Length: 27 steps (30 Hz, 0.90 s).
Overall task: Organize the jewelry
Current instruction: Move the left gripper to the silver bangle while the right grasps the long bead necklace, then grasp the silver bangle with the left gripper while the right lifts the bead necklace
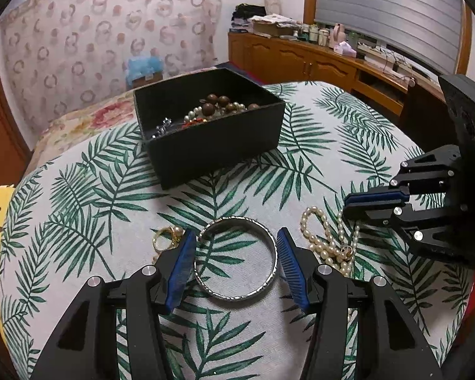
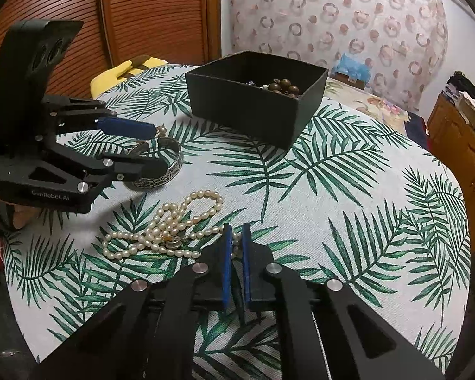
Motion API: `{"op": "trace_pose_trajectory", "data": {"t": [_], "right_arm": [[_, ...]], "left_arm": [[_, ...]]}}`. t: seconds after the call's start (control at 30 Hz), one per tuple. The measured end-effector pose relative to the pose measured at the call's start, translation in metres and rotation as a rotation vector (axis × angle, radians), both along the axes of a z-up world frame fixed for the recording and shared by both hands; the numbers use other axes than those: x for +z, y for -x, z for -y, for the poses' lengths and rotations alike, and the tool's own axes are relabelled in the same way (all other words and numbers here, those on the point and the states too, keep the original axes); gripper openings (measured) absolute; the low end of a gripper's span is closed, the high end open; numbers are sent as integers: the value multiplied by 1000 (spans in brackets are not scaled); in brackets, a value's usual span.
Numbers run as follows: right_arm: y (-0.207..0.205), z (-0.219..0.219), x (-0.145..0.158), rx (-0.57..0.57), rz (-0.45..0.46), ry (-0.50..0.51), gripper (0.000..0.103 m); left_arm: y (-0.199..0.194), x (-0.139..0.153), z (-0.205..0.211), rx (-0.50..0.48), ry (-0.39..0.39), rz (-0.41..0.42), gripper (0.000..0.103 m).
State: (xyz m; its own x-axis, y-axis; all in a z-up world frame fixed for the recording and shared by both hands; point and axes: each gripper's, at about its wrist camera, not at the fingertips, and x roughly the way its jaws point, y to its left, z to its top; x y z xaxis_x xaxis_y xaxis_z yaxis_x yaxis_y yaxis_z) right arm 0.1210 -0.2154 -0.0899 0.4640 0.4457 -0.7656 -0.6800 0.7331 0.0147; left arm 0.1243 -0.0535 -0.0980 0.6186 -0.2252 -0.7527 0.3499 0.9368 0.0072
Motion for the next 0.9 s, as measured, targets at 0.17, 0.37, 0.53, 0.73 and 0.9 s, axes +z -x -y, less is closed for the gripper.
{"op": "trace_pose_trajectory", "data": {"t": [0.17,0.37,0.53,0.73,0.9], "right_arm": [[0,0,0,0,-2,-2,7],[0,0,0,0,-2,-3,7],[0,0,0,0,-2,-3,7],[0,0,0,0,-1,-2,7],[0,0,0,0,-1,-1,7]], "left_arm": [[3,0,1,3,-2,3,51],[8,1,1,10,-9,4,51],[12,2,-2,17,-7,13,77],[12,-1,-5,22,-6,2,77],[10,-10,-4,20,-27,-22,69]]}}
